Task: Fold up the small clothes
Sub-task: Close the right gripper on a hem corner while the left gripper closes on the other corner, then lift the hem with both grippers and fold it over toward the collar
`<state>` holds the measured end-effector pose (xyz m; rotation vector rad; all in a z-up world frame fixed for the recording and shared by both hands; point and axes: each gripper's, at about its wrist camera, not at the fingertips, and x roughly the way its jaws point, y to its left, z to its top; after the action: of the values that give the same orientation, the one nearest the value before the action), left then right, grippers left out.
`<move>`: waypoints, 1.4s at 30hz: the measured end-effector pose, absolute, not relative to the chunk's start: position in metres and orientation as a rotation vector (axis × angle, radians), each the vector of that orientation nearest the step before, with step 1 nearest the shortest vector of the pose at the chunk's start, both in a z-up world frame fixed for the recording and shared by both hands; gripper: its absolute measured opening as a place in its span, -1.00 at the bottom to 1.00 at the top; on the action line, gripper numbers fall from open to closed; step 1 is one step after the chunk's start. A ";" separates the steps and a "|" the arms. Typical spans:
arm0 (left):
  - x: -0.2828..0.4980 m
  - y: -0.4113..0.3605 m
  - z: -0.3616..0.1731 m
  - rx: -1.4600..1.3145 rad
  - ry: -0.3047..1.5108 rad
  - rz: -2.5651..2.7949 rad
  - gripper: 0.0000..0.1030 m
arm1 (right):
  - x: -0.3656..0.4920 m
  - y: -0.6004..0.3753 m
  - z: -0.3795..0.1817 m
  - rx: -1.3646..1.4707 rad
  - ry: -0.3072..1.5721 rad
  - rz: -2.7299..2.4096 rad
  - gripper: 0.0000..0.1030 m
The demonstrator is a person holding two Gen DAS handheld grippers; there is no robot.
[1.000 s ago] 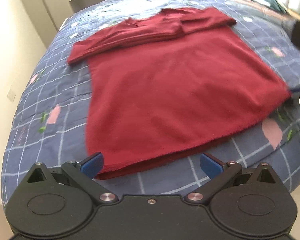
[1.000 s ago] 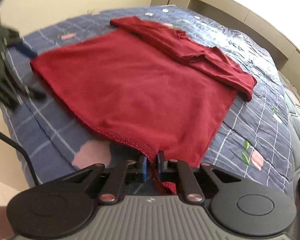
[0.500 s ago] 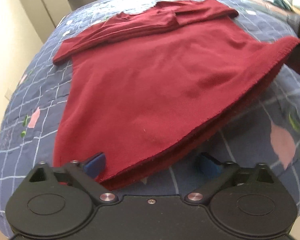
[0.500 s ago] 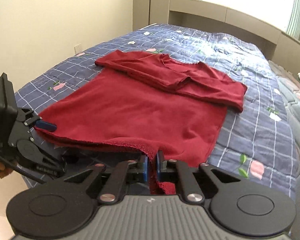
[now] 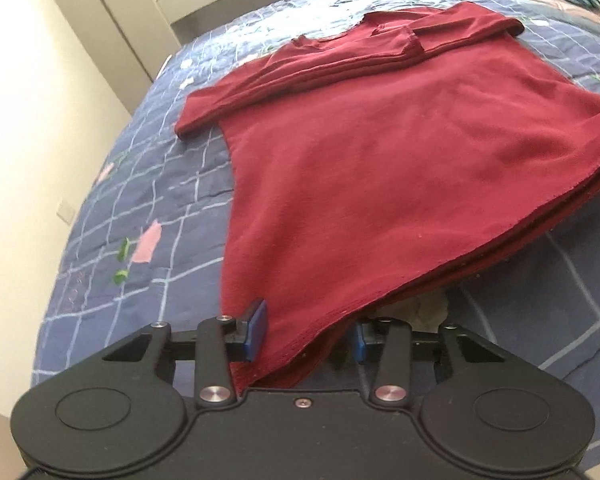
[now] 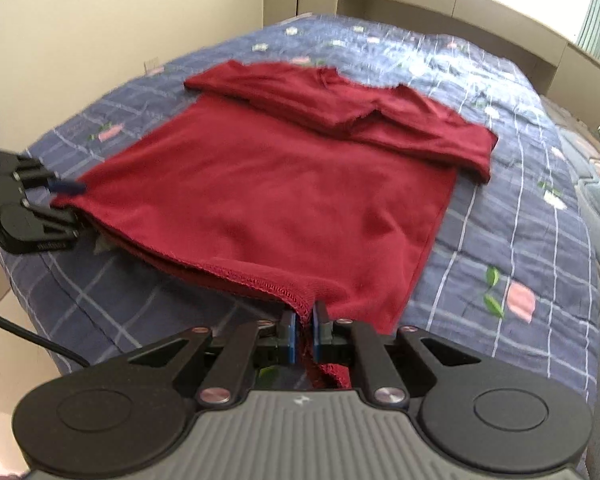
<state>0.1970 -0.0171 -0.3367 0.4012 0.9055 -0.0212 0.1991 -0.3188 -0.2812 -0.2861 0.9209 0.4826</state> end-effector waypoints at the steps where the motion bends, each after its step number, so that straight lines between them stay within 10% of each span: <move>1: 0.196 -0.017 -0.337 0.416 0.902 -0.020 -0.10 | 0.199 -0.319 -0.285 -0.294 0.930 0.482 -0.80; 14: 0.194 -0.014 -0.334 0.494 0.900 -0.042 -0.04 | 0.185 -0.307 -0.316 -0.510 0.944 0.483 -0.13; 16: 0.193 -0.013 -0.333 0.505 0.899 -0.044 -0.05 | 0.185 -0.307 -0.317 -0.528 0.935 0.493 -0.16; 18: 0.190 -0.012 -0.332 0.509 0.881 -0.041 -0.15 | 0.187 -0.309 -0.316 -0.505 0.932 0.490 -0.70; 24: 0.185 -0.013 -0.328 0.523 0.850 -0.039 -0.90 | 0.186 -0.314 -0.307 -0.473 0.912 0.481 -0.89; 42: 0.158 -0.014 -0.269 0.468 0.804 -0.065 -0.94 | 0.153 -0.330 -0.251 -0.430 0.870 0.477 -0.92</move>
<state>0.1584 -0.0140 -0.2685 0.4682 0.8041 -0.0655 0.1531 -0.3300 -0.2510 -0.4298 0.8696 0.4771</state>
